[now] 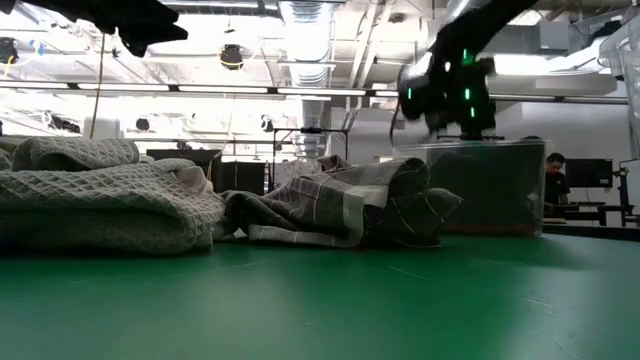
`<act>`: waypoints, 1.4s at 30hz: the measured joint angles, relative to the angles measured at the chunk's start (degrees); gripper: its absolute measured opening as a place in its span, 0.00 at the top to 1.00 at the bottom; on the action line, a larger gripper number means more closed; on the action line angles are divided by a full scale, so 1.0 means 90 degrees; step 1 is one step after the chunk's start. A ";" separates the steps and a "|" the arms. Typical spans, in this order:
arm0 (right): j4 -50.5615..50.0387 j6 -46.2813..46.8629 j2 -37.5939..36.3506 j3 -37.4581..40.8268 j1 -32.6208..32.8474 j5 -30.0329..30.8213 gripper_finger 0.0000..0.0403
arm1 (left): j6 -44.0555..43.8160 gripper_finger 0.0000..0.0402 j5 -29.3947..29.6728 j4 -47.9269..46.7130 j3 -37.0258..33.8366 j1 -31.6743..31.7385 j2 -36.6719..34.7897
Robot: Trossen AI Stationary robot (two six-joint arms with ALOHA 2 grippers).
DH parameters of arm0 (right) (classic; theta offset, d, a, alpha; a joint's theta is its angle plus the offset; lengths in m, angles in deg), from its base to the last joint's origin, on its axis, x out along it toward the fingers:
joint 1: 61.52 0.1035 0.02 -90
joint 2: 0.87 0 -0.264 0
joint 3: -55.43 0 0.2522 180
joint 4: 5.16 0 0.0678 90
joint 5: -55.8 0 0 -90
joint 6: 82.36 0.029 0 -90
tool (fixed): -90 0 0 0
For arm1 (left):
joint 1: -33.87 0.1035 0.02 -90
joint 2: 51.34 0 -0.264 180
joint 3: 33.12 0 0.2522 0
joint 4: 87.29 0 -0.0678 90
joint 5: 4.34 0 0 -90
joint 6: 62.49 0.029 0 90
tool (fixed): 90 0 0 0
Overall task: Sort towels by color in basket
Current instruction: Put the gray patterned towel into the top transparent bin
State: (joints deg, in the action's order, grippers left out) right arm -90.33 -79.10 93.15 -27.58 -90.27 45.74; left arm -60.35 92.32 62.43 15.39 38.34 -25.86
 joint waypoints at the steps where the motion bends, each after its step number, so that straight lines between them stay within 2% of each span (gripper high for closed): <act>1: -0.0125 -0.0008 -0.0158 -0.0211 0.0021 0.0010 0.91 | 0.0000 0.55 0.0002 0.0021 0.0000 0.0002 0.0000; 5: -0.0091 -0.0333 -0.0765 -0.0913 0.0117 -0.0210 0.87 | -0.0028 0.55 0.0000 -0.0055 0.0000 0.0002 -0.0001; 9: 0.0151 -0.0357 -0.1154 -0.1400 0.0413 -0.1669 0.80 | -0.0174 0.55 0.0000 -0.0197 0.0000 0.0002 -0.0001; 14: 0.0930 0.0033 -0.1424 -0.1472 0.1216 -0.3584 0.65 | -0.0243 0.55 -0.0029 -0.0243 0.0000 0.0002 -0.0001; 17: 0.1631 0.0140 -0.1328 -0.1395 0.1908 -0.4633 0.55 | -0.0259 0.55 -0.0115 -0.0291 0.0000 0.0001 0.0001; 24: 0.3351 -0.0177 -0.0474 -0.0938 0.3500 -0.6308 0.37 | -0.0289 0.55 -0.0143 -0.0408 0.0000 0.0002 0.0002; 27: 0.3685 -0.0175 0.0073 -0.0923 0.3824 -0.6711 0.35 | -0.0338 0.55 -0.0146 -0.0403 0.0000 0.0002 -0.0001; 29: 0.3855 -0.0238 0.0414 -0.0923 0.3951 -0.6736 0.35 | -0.0375 0.55 -0.0147 -0.0384 0.0000 0.0000 0.0002; 33: 0.4158 -0.0369 0.1019 -0.0923 0.4040 -0.6743 0.35 | -0.0471 0.55 -0.0176 -0.0379 0.0000 0.0001 0.0000; 37: 0.4478 -0.0539 0.1560 -0.0921 0.4022 -0.7073 0.35 | -0.0483 0.55 -0.0211 -0.0374 0.0000 0.0002 0.0001; 40: 0.4823 -0.0655 0.1806 -0.0923 0.4013 -0.7284 0.39 | -0.0483 0.55 -0.0212 -0.0374 0.0000 0.0002 0.0000; 42: 0.4908 -0.0716 0.1933 -0.0929 0.4013 -0.7317 0.46 | -0.0481 0.55 -0.0211 -0.0377 0.0000 0.0000 0.0002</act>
State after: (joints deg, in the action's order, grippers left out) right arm -46.16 -85.54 110.54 -35.94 -54.15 -20.11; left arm -64.68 90.41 59.04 15.39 38.34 -25.85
